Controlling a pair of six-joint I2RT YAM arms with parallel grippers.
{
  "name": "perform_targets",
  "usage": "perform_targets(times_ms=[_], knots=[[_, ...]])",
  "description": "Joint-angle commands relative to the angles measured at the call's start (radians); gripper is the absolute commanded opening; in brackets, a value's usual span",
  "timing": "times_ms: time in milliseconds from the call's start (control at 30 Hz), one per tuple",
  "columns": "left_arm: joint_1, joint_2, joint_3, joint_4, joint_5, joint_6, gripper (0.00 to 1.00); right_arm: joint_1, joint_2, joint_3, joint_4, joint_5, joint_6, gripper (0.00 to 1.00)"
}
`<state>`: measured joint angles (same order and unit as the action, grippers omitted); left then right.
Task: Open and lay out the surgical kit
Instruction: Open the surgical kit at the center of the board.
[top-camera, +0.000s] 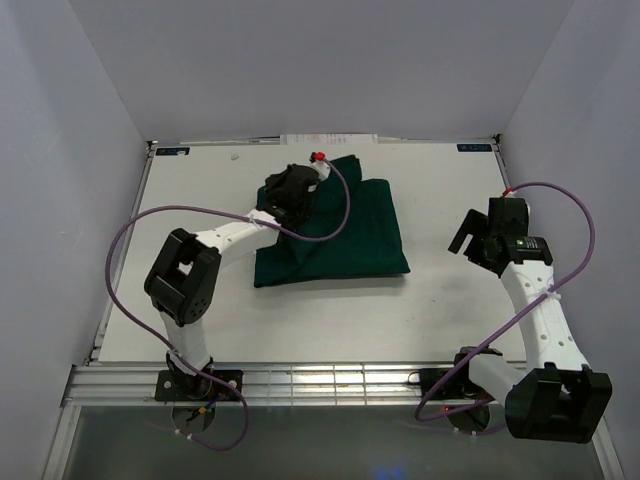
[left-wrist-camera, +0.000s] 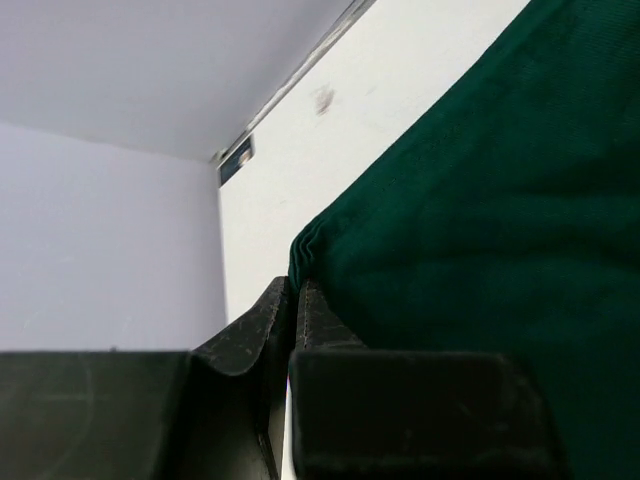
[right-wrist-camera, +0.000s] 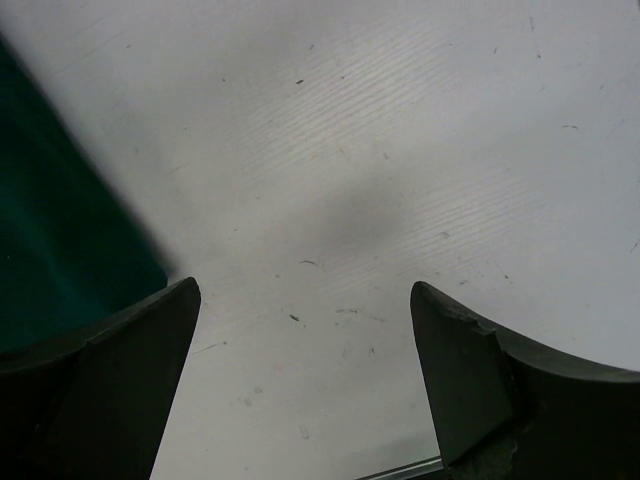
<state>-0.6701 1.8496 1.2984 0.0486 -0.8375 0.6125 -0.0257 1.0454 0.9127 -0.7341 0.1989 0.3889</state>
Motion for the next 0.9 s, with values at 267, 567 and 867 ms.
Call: perform_targets(times_ms=[267, 567, 867], knots=[[0.530, -0.107, -0.192, 0.329, -0.058, 0.320, 0.00, 0.122, 0.001, 0.035, 0.032, -0.111, -0.010, 0.91], [0.767, -0.058, -0.280, 0.422, -0.130, 0.359, 0.00, 0.228, 0.044, 0.051, 0.022, -0.182, -0.004, 0.91], [0.840, 0.023, -0.241, 0.428, -0.248, 0.336, 0.00, 0.259, 0.051, 0.017, 0.053, -0.233, -0.028, 0.91]])
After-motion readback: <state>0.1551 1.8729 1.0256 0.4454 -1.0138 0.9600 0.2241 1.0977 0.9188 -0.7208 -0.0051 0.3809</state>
